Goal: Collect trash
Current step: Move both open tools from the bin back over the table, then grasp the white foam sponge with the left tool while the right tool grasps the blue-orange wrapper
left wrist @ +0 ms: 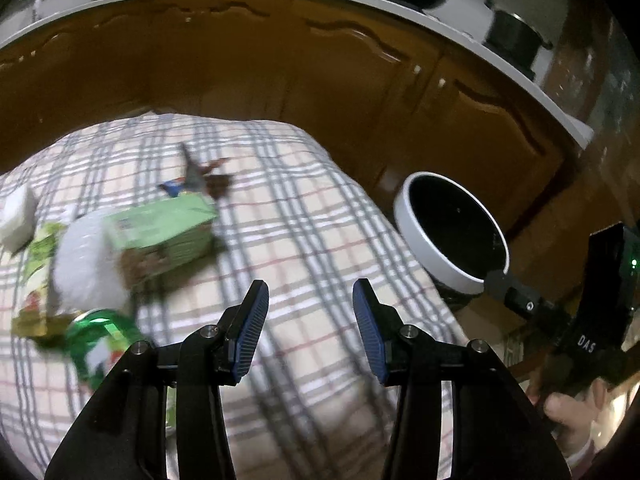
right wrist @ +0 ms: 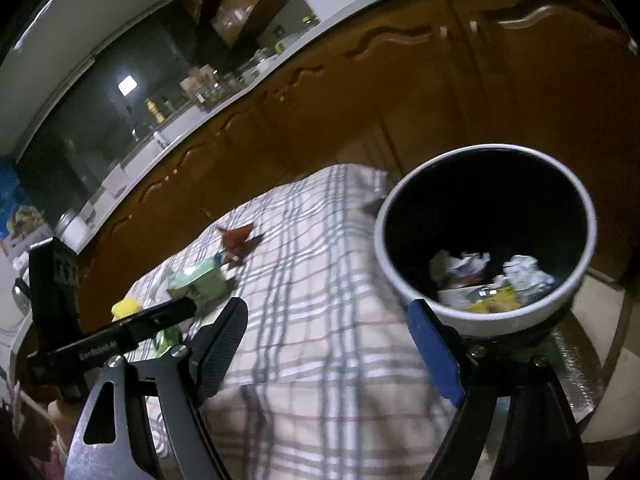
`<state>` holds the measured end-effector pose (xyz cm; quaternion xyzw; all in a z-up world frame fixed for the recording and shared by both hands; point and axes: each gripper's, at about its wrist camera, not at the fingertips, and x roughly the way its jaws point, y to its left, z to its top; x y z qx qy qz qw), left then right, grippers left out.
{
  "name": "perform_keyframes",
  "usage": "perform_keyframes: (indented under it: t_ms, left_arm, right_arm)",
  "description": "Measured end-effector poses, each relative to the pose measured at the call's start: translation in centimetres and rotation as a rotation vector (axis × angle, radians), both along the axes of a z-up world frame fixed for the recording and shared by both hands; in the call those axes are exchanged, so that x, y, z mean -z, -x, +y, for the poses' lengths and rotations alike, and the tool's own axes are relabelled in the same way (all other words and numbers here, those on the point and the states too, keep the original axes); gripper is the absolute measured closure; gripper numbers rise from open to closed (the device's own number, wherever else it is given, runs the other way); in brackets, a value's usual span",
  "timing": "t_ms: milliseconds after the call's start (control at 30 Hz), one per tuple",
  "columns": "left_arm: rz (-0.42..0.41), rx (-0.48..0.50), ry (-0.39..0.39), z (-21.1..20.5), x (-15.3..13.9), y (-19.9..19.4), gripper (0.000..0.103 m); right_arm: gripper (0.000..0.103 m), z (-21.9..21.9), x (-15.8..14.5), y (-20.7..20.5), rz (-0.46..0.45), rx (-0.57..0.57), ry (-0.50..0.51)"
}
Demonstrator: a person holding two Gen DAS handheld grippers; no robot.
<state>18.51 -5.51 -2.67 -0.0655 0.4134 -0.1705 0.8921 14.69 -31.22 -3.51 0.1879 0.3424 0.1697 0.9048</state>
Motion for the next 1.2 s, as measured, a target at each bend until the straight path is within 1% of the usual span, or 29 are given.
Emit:
perform_keyframes:
  t_ms: [167, 767, 933, 1133, 1167, 1200]
  left_arm:
    - [-0.002, -0.060, 0.021, 3.5, -0.1, 0.5, 0.059]
    - [-0.015, -0.219, 0.022, 13.2, -0.6, 1.1, 0.059]
    - [-0.011, -0.280, 0.017, 16.2, -0.6, 0.3, 0.059]
    - [0.000, -0.364, -0.005, 19.3, -0.1, -1.6, 0.059]
    - [0.000, -0.375, -0.006, 19.7, 0.0, -1.8, 0.059]
    - [0.001, -0.396, -0.012, 20.5, 0.2, -2.4, 0.054]
  right_arm:
    - [0.019, 3.0, -0.3, -0.6, 0.002, -0.049, 0.016]
    - [0.019, 11.9, -0.9, -3.6, 0.012, -0.215, 0.024]
    - [0.019, 13.9, -0.8, -5.0, 0.026, -0.241, 0.023]
    - [0.019, 15.5, -0.9, -7.6, 0.035, -0.234, 0.029]
    - [0.019, 15.8, -1.0, -8.2, 0.036, -0.231, 0.025]
    - [0.019, 15.9, -1.0, -8.6, 0.036, -0.228, 0.023]
